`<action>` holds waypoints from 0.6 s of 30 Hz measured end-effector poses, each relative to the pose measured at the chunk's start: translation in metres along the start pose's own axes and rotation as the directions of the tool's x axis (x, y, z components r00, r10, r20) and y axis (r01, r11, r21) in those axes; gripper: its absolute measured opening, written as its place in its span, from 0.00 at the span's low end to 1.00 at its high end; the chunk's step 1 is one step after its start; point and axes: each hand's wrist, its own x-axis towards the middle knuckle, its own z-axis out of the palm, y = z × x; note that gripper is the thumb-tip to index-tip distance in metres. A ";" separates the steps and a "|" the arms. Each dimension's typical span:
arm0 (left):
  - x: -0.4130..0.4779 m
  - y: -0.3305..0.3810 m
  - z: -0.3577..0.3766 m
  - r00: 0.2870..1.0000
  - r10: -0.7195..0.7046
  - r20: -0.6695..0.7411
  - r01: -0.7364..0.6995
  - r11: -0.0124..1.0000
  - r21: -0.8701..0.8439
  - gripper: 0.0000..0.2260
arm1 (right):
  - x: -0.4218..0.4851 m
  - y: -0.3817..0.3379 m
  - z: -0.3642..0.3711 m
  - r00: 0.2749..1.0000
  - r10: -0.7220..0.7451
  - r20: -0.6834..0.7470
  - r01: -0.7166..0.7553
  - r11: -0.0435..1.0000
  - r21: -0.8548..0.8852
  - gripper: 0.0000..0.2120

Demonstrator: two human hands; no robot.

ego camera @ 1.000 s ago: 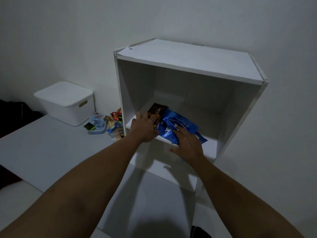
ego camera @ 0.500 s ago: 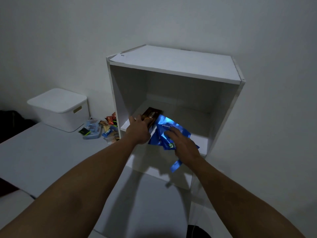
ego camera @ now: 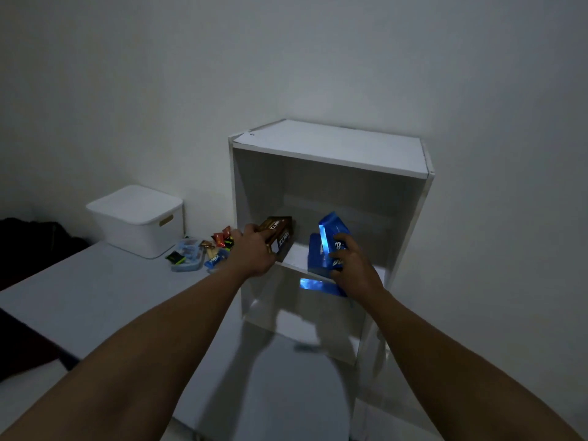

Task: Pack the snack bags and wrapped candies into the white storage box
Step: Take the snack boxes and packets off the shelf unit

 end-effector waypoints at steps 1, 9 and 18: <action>-0.003 0.001 -0.005 1.000 0.003 -0.009 -0.003 1.000 -0.006 0.29 | -0.002 -0.005 -0.005 0.999 0.032 0.001 -0.032 0.998 0.058 0.22; -0.021 0.028 -0.026 0.985 0.059 -0.161 -0.071 0.995 -0.065 0.27 | -0.008 -0.016 -0.032 0.984 0.003 -0.181 0.009 0.998 0.065 0.17; -0.052 0.025 0.017 0.966 -0.039 -0.256 -0.009 0.983 -0.185 0.25 | -0.036 -0.003 -0.011 0.991 -0.052 -0.124 0.070 0.987 0.146 0.26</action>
